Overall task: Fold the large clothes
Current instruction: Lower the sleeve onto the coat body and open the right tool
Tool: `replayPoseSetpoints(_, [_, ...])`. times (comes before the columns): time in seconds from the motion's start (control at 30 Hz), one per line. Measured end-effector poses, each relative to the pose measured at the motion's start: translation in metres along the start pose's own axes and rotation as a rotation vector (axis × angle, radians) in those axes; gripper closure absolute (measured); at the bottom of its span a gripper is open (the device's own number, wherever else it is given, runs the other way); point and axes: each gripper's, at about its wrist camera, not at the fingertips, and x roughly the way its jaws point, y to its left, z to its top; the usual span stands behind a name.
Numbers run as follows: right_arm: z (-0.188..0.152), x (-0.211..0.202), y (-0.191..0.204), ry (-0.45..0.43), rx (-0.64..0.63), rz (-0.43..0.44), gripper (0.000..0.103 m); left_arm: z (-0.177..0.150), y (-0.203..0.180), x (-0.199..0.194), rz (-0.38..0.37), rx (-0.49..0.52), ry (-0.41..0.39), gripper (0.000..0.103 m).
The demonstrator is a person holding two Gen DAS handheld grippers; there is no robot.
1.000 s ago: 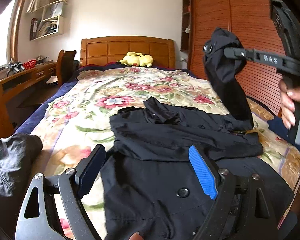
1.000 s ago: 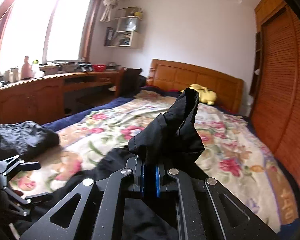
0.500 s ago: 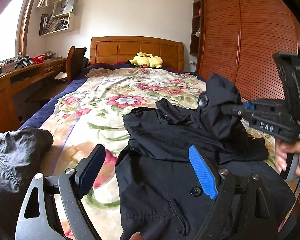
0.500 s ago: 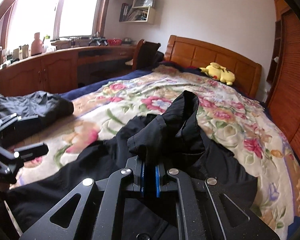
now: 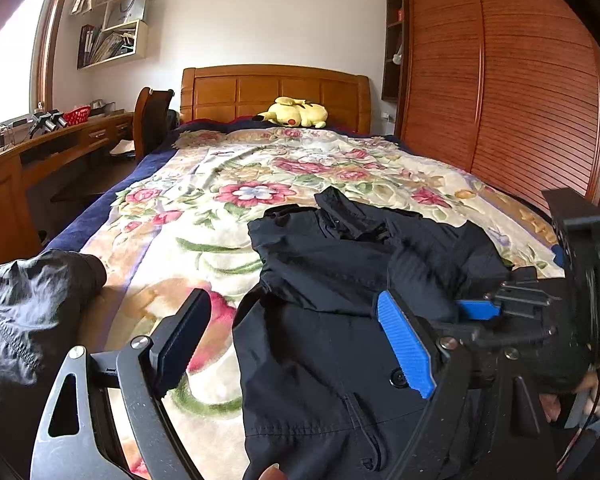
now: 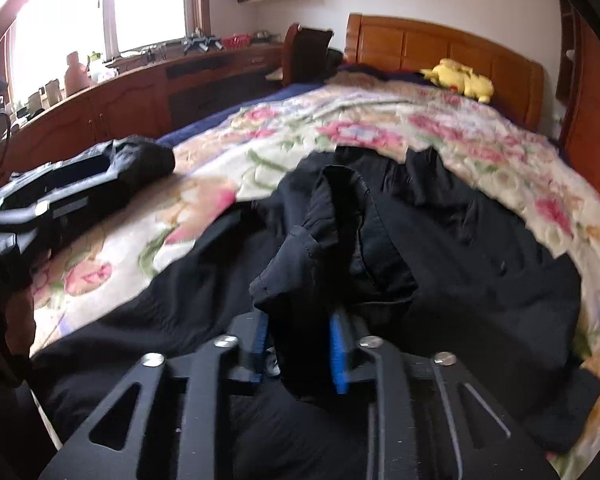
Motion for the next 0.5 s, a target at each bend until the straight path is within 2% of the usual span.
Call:
replayPoseSetpoints(0.03, [0.001, -0.002, -0.001, 0.001, 0.003, 0.005, 0.052, -0.001, 0.000, 0.001, 0.001, -0.001, 0.003, 0.017])
replayPoseSetpoints(0.1, [0.001, -0.009, -0.003, -0.007, 0.008, 0.014, 0.042, -0.001, 0.000, 0.003, 0.002, -0.001, 0.008, 0.017])
replayPoseSetpoints(0.23, [0.000, -0.024, -0.009, -0.029, 0.025, 0.028, 0.039, -0.002, -0.005, 0.006, 0.000, 0.009, 0.017, 0.017])
replayPoseSetpoints(0.5, [-0.021, -0.042, -0.023, -0.059, 0.041, -0.029, 0.037, -0.008, -0.019, 0.017, -0.005, 0.042, 0.049, 0.017])
